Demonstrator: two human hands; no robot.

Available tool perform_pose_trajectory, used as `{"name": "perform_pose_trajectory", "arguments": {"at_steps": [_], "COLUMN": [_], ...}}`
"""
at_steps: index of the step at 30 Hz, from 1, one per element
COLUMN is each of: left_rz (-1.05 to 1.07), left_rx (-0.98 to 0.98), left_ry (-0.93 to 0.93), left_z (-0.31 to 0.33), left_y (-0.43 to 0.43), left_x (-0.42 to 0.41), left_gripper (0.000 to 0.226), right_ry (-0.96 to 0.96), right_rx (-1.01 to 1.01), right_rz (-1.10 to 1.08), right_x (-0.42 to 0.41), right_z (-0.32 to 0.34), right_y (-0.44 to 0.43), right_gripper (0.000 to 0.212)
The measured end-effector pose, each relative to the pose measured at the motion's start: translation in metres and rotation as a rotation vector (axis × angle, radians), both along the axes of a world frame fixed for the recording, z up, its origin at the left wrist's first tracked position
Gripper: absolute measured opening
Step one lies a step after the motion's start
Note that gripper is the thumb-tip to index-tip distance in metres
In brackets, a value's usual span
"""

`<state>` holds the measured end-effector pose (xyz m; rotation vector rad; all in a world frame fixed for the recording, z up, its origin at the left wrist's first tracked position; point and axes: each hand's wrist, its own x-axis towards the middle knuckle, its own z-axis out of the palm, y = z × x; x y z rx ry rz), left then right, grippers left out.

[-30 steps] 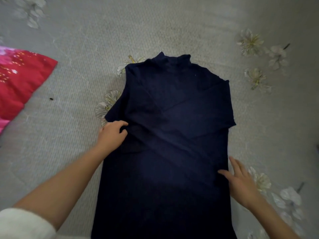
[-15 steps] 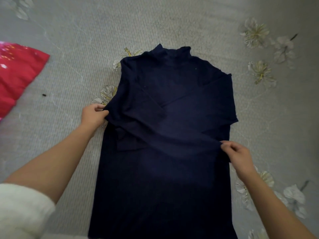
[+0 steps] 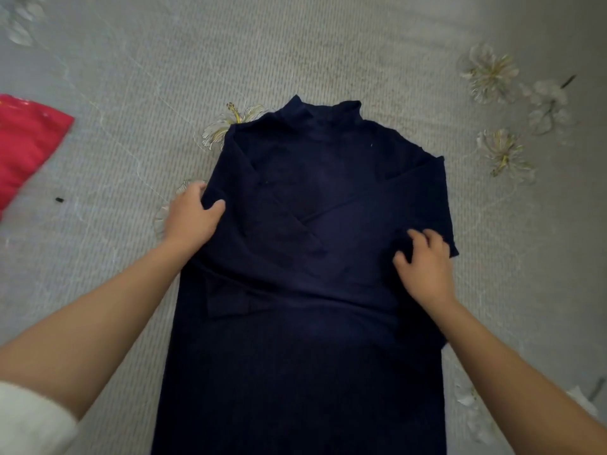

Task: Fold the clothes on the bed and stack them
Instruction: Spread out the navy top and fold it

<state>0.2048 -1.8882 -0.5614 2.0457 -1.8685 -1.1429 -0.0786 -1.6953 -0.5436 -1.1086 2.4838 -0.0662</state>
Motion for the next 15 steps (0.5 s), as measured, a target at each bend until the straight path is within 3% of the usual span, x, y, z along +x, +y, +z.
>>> {"name": "perform_pose_trajectory", "arguments": {"at_steps": [3, 7, 10, 12, 14, 15], "left_rz": [0.122, 0.253, 0.306, 0.324, 0.320, 0.320], "left_rx": [-0.005, 0.050, 0.127, 0.187, 0.247, 0.243], "left_ry": [0.188, 0.310, 0.362, 0.389, 0.440, 0.445], "left_z": [0.003, -0.005, -0.011, -0.012, -0.010, -0.008], "left_y": [-0.028, -0.065, -0.085, -0.093, -0.098, -0.102], "left_x": [-0.024, -0.041, -0.053, -0.064, -0.075, -0.077], "left_gripper": [0.050, 0.054, 0.054, 0.039, 0.006, 0.010], "right_ry": [-0.048, 0.007, -0.230, -0.385, -0.435, -0.424], "right_rx": [-0.144, -0.096, -0.176, -0.250, -0.223, -0.194], "right_rz": [-0.133, -0.100, -0.287, -0.404, -0.429, -0.432], "right_x": [-0.032, -0.087, -0.112, -0.119, -0.121, -0.120], "right_z": [0.003, 0.001, -0.003, -0.009, -0.018, -0.022], "right_y": [-0.048, -0.101, -0.126, -0.138, -0.148, -0.153], "right_gripper": [0.052, 0.052, 0.059, 0.063, 0.061, 0.056]}}
